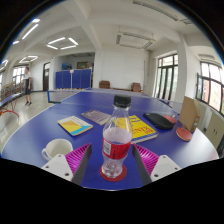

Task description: Pour water

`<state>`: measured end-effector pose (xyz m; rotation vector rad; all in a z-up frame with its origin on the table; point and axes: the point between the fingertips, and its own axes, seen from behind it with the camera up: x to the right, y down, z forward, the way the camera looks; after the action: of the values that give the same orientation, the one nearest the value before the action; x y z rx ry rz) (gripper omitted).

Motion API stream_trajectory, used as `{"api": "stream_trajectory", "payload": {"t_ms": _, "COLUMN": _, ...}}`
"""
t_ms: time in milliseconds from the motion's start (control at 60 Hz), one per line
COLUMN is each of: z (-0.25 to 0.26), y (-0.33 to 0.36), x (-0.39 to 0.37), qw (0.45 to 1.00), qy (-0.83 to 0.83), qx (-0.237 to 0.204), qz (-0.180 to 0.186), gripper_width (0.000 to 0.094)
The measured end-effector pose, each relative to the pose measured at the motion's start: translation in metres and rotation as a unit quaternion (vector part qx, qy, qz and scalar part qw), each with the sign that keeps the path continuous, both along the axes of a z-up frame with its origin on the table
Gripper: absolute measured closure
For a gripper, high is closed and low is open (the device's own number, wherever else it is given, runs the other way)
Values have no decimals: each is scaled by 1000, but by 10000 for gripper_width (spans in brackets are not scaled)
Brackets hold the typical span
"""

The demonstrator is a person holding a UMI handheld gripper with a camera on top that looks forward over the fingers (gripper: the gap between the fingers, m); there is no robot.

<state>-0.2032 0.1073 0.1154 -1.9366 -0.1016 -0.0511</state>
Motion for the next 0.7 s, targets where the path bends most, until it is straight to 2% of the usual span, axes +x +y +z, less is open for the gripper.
{"api": "stream_trajectory", "payload": {"t_ms": 50, "z": 9, "y": -22, "x": -6, "qw": 1000, "qy": 0, "qx": -10, "qz": 0, "gripper_width": 76}}
{"api": "stream_trajectory", "payload": {"t_ms": 350, "z": 67, "y": -191, "x": -39, "qw": 999, "qy": 2, "qx": -40, "qz": -9, "gripper_width": 84}}
{"api": "stream_trajectory", "payload": {"t_ms": 467, "z": 63, "y": -241, "x": -51, "qw": 998, "qy": 14, "qx": -68, "qz": -9, "gripper_width": 85}}
{"api": "stream_trajectory", "payload": {"t_ms": 700, "z": 59, "y": -300, "x": -55, "qw": 997, "qy": 1, "qx": -82, "qz": -13, "gripper_width": 82}}
